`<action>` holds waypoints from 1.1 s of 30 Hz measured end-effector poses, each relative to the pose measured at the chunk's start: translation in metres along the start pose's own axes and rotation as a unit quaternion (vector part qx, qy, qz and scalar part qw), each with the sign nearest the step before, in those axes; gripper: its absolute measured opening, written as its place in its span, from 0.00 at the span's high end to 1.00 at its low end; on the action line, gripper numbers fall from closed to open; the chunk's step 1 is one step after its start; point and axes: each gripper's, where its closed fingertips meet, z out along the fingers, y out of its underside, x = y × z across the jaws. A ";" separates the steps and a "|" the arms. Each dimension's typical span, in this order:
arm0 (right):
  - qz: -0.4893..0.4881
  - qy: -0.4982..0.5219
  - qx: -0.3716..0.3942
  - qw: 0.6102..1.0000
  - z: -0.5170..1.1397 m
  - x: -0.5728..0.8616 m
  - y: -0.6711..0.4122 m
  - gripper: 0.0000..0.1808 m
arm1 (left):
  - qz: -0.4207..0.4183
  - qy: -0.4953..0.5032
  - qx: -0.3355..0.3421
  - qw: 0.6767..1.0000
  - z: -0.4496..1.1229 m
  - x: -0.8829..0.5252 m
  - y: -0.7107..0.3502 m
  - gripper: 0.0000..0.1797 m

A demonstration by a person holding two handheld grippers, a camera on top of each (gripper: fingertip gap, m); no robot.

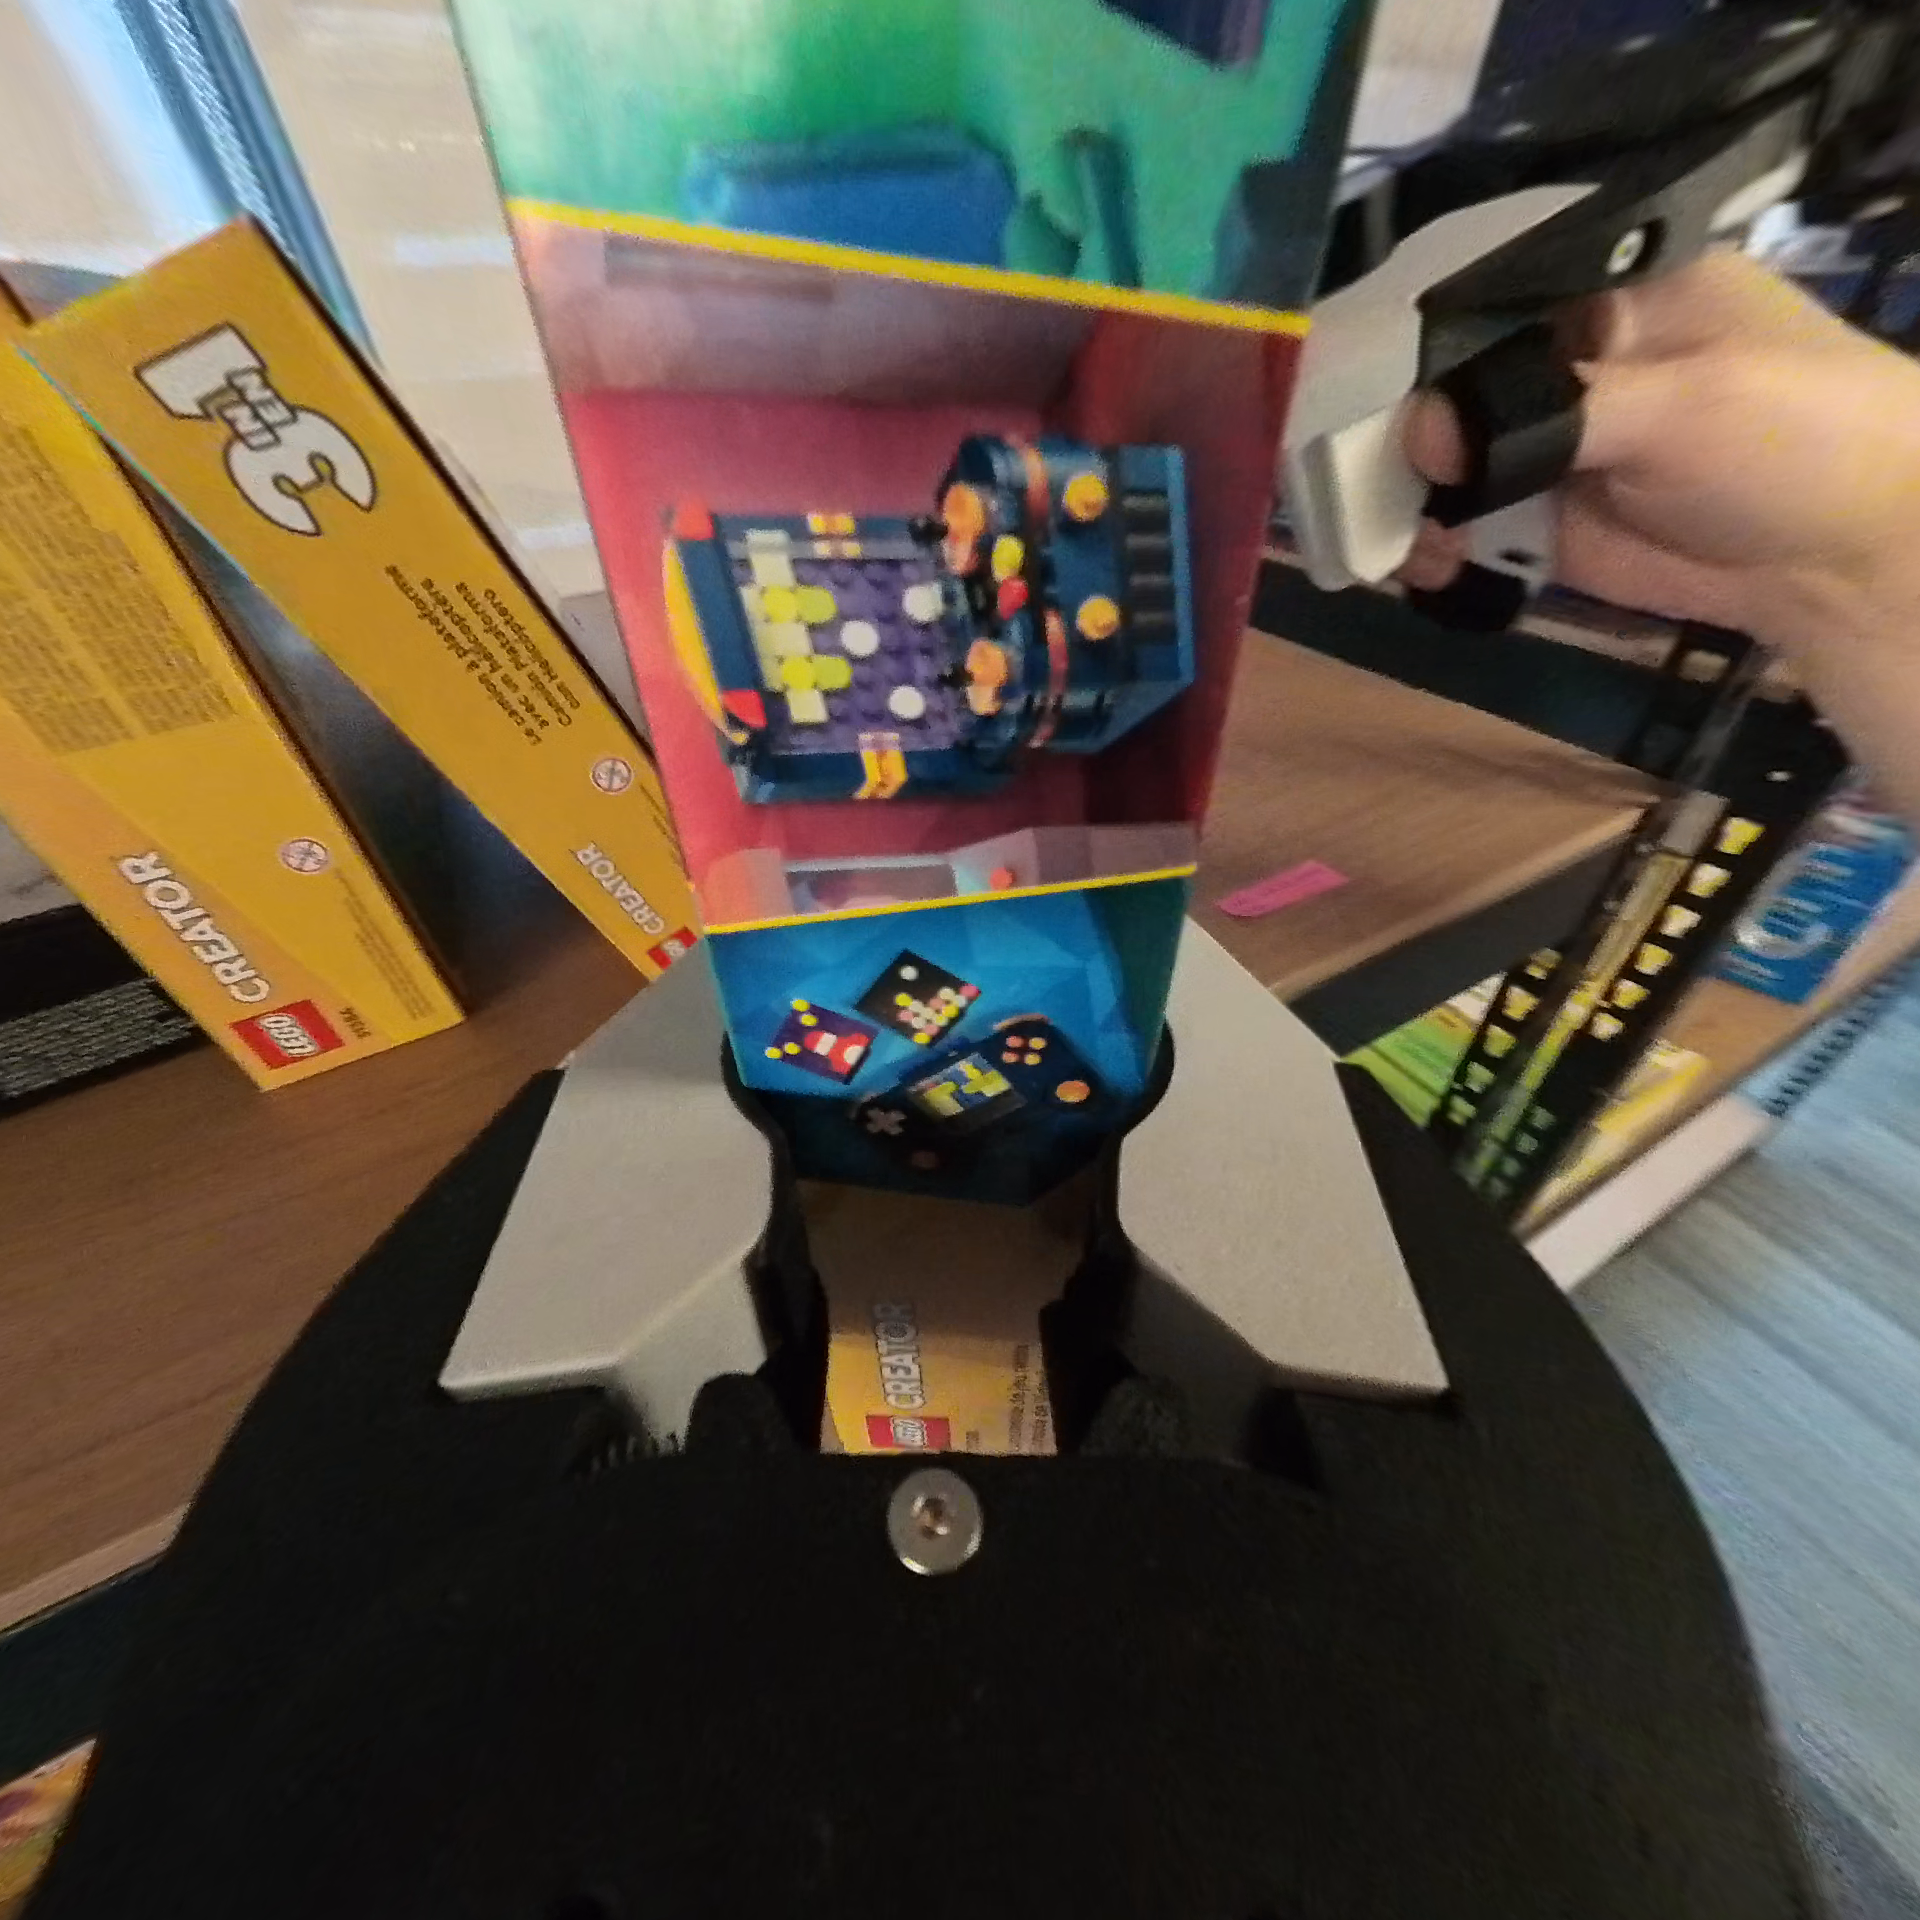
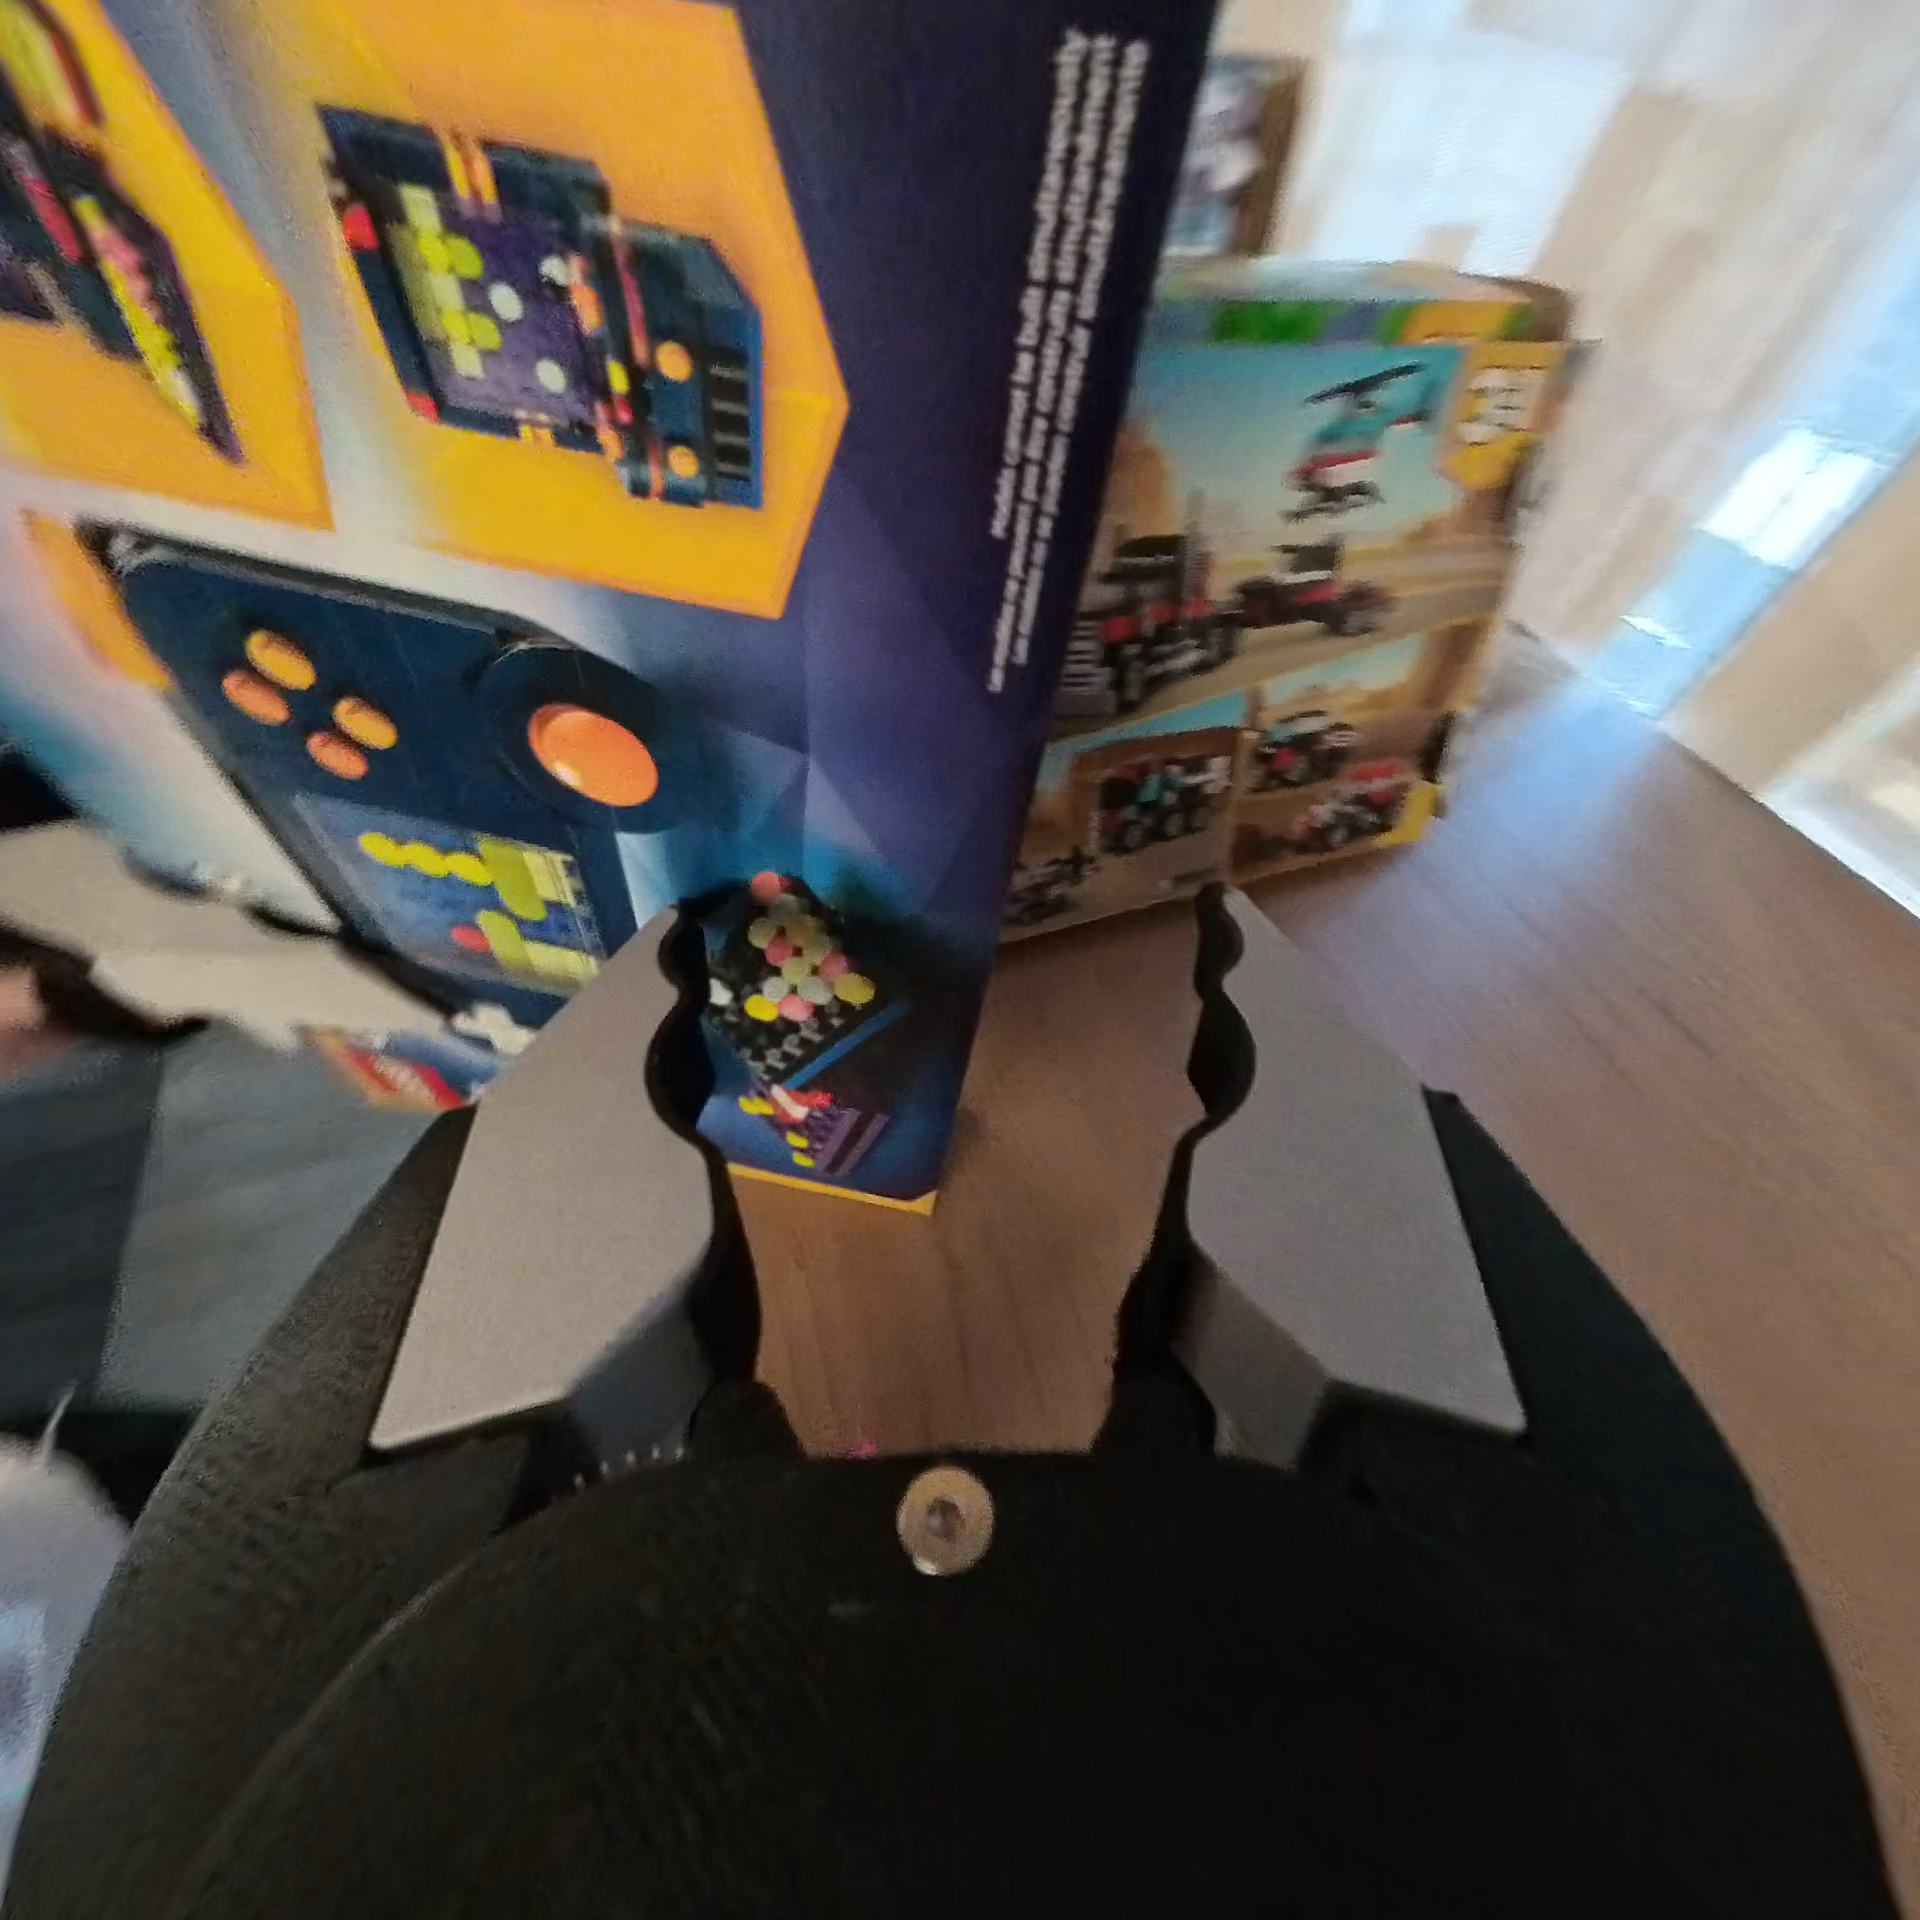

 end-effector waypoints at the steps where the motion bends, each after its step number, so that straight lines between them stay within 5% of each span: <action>1: 0.016 0.037 0.016 0.999 -0.008 0.005 0.001 0.50 | 0.006 -0.013 0.001 1.000 0.003 0.002 -0.001 0.66; 7: 0.097 -0.009 0.182 0.978 -0.048 -0.051 -0.033 0.54 | -0.031 -0.056 -0.007 0.998 0.027 0.006 -0.003 0.65; 11: 0.092 0.021 0.187 0.978 -0.043 -0.071 -0.049 0.45 | -0.036 -0.089 -0.003 0.995 0.040 0.015 -0.005 0.64; 13: 0.055 0.051 0.180 0.981 -0.038 -0.075 -0.054 0.42 | -0.035 -0.097 -0.003 0.995 0.043 0.021 -0.004 0.50; 20: 0.106 0.003 0.191 0.976 -0.037 -0.090 -0.062 0.39 | -0.006 -0.070 0.000 0.998 0.047 0.045 -0.005 0.53; 26: 0.111 0.149 0.189 0.964 -0.037 -0.075 -0.063 0.30 | 0.084 -0.047 -0.001 0.995 0.053 0.076 0.001 0.49; 28: 0.098 0.206 0.177 0.957 -0.033 -0.066 -0.057 0.31 | 0.118 -0.053 -0.002 0.992 0.053 0.079 0.004 0.51; 30: 0.058 0.265 0.146 0.951 -0.032 -0.053 -0.047 0.45 | 0.129 -0.044 -0.005 0.991 0.049 0.078 0.008 0.53; 33: 0.044 0.254 0.134 0.957 -0.029 -0.056 -0.046 0.54 | 0.095 0.015 -0.005 0.995 0.030 0.076 0.016 0.56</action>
